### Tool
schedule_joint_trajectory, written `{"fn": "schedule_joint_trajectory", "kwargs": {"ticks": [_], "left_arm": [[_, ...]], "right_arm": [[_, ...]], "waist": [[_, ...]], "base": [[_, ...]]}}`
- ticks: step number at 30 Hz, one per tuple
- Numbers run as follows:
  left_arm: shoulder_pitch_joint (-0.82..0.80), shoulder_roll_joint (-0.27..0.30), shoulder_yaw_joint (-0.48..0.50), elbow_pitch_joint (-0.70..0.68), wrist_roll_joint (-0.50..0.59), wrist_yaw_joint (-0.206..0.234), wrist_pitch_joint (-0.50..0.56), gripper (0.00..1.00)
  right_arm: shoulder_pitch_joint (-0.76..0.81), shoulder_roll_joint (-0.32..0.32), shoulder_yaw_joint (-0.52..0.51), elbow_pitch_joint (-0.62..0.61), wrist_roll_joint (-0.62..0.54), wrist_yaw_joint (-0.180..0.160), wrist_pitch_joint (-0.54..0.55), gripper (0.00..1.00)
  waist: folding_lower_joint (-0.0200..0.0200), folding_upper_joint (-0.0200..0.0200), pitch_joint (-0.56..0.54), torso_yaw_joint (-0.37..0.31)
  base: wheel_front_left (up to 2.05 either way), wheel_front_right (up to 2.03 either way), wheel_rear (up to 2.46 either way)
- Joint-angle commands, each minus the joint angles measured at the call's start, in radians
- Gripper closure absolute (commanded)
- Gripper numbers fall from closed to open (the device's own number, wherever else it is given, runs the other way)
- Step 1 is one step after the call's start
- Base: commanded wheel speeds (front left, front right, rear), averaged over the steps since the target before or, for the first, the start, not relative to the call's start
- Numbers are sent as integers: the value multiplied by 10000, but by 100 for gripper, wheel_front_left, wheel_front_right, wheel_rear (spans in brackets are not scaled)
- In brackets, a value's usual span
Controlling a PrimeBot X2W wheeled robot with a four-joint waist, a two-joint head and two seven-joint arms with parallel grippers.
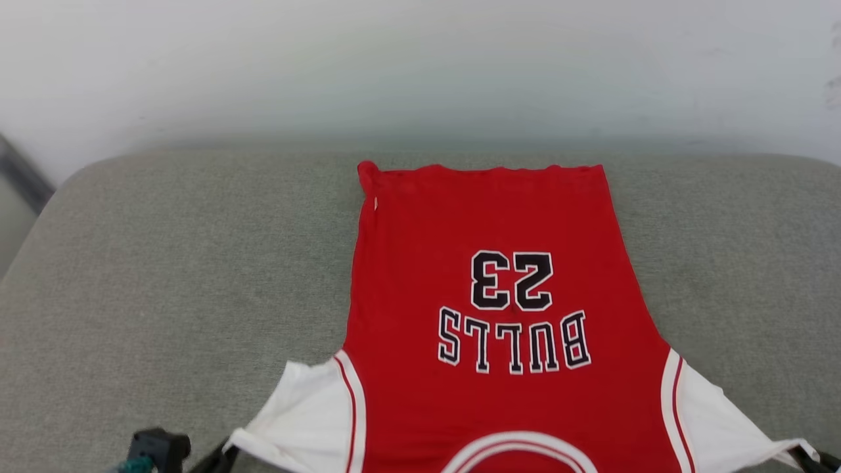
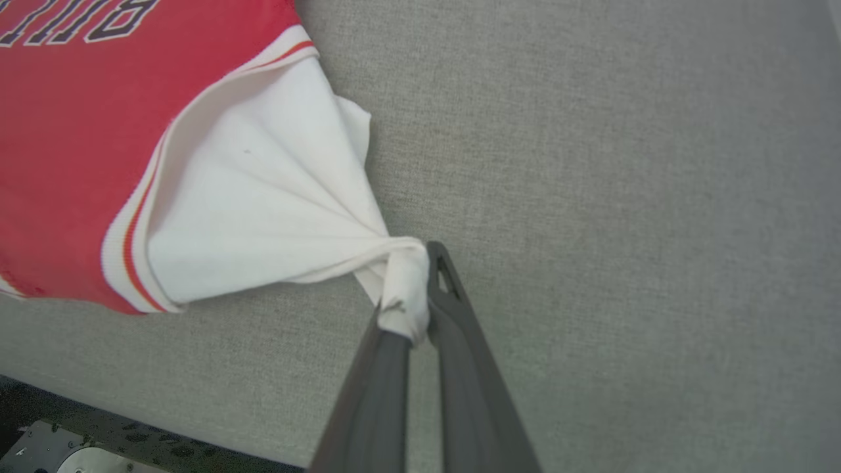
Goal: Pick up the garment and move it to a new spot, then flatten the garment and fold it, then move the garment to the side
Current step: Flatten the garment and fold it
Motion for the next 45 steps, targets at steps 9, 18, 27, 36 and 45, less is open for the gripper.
{"fn": "schedule_joint_trajectory", "kwargs": {"ticks": [9,18,27,36,45], "left_arm": [[446,-75,-166,-744,-247,62,155,100],[110,234,-231,-2442,-169,234,818,100],[-810,599,-471,-5077,532,291,1858,100],[-1923,255,-837,-6712,1375,183,2516,100],[-2736,-518,-1259,-6885,1928,-58,2639,100]], "right_arm": [[645,367,-835,-1139,72,-16,1141,0],[-672,-182,-1335,-2147,614,-15,2245,0],[-4256,-667,-1543,-2168,826,-15,4716,0],[-8128,-791,-1998,-353,-308,-15,7448,0],[-10238,-739,-2089,927,-1800,-13,8331,0]], "waist": [[3,0,115,17],[3,0,637,903],[3,0,2703,2240],[3,0,4689,3580],[3,0,5695,4419]], "base": [[0,0,0],[0,0,0],[0,0,0],[0,0,0],[0,0,0]]}}
